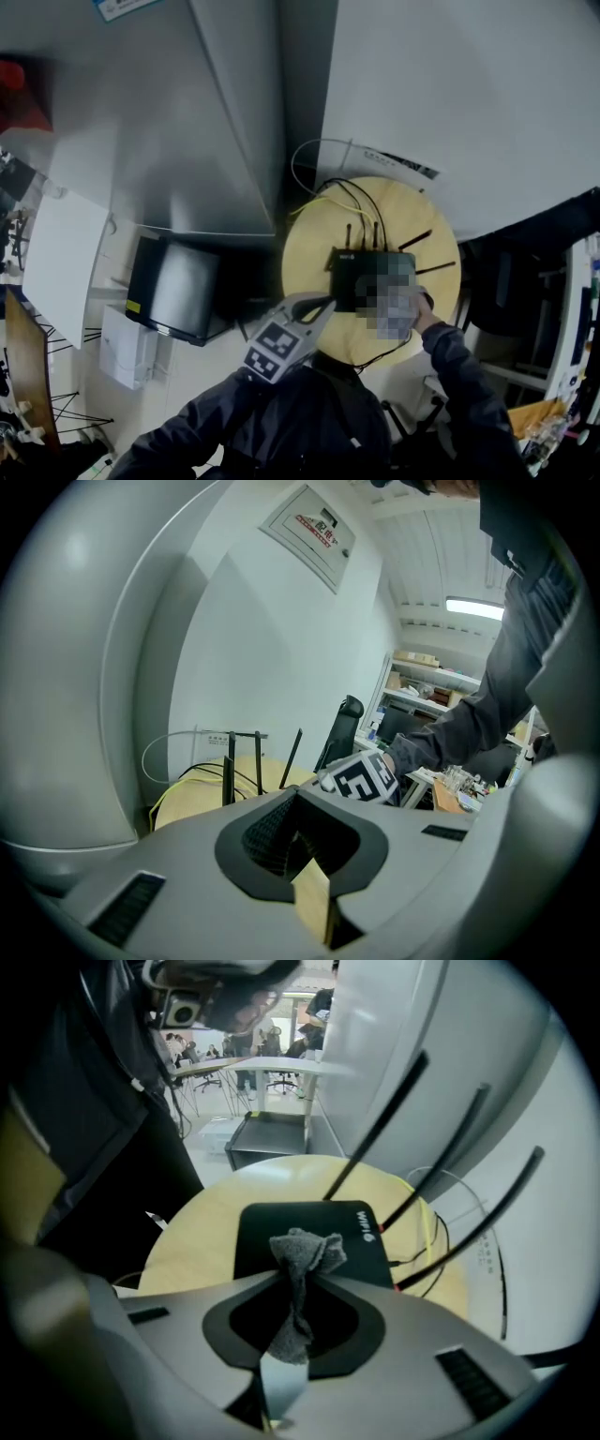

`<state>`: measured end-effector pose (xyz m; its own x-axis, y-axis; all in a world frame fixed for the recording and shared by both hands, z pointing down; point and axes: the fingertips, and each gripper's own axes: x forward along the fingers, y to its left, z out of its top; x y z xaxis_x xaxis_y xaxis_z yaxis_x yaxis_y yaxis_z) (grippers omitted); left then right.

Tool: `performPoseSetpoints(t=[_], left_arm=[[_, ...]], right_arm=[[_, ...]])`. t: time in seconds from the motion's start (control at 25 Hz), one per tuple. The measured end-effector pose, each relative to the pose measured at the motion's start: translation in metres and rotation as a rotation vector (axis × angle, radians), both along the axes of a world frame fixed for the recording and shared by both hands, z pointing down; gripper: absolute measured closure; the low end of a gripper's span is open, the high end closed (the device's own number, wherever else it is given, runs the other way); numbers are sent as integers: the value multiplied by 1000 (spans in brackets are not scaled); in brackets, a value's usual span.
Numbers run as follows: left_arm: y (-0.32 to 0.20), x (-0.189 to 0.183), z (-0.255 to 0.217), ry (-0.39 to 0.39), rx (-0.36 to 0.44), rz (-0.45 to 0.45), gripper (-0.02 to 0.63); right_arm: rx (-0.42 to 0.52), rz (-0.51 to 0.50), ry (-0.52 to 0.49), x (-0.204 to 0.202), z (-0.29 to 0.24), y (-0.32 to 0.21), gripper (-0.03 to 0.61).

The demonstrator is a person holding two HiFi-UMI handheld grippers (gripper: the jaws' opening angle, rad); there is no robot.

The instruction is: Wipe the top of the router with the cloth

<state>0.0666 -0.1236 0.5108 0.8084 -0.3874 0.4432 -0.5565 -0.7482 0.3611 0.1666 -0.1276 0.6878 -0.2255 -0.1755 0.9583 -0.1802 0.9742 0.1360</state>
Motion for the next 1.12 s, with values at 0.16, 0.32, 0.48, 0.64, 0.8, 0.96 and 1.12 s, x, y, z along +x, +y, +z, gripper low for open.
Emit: performPoseSetpoints(t=[0.16, 0.32, 0.48, 0.64, 0.8, 0.96, 1.12], left_arm=[[-3, 0, 1, -3, -4, -12, 612], [-11, -2, 1, -10, -6, -24, 612], [-17, -3, 2, -19, -8, -37, 612], [-22, -5, 2, -18, -12, -46, 612], [-22, -3, 3, -15, -15, -39, 612], [-18, 4, 1, -12, -7, -15, 612], [-10, 12, 0, -8, 0, 16, 612]], right_arm=[[105, 26, 59, 23, -4, -50, 506], [150, 16, 101, 32, 4, -79, 506], [137, 7, 123, 39, 17, -89, 506], [107, -21, 125, 39, 20, -83, 506], [51, -49, 106, 32, 19, -55, 508], [27, -63, 80, 25, 19, -18, 508], [13, -57, 63, 21, 18, 14, 508]])
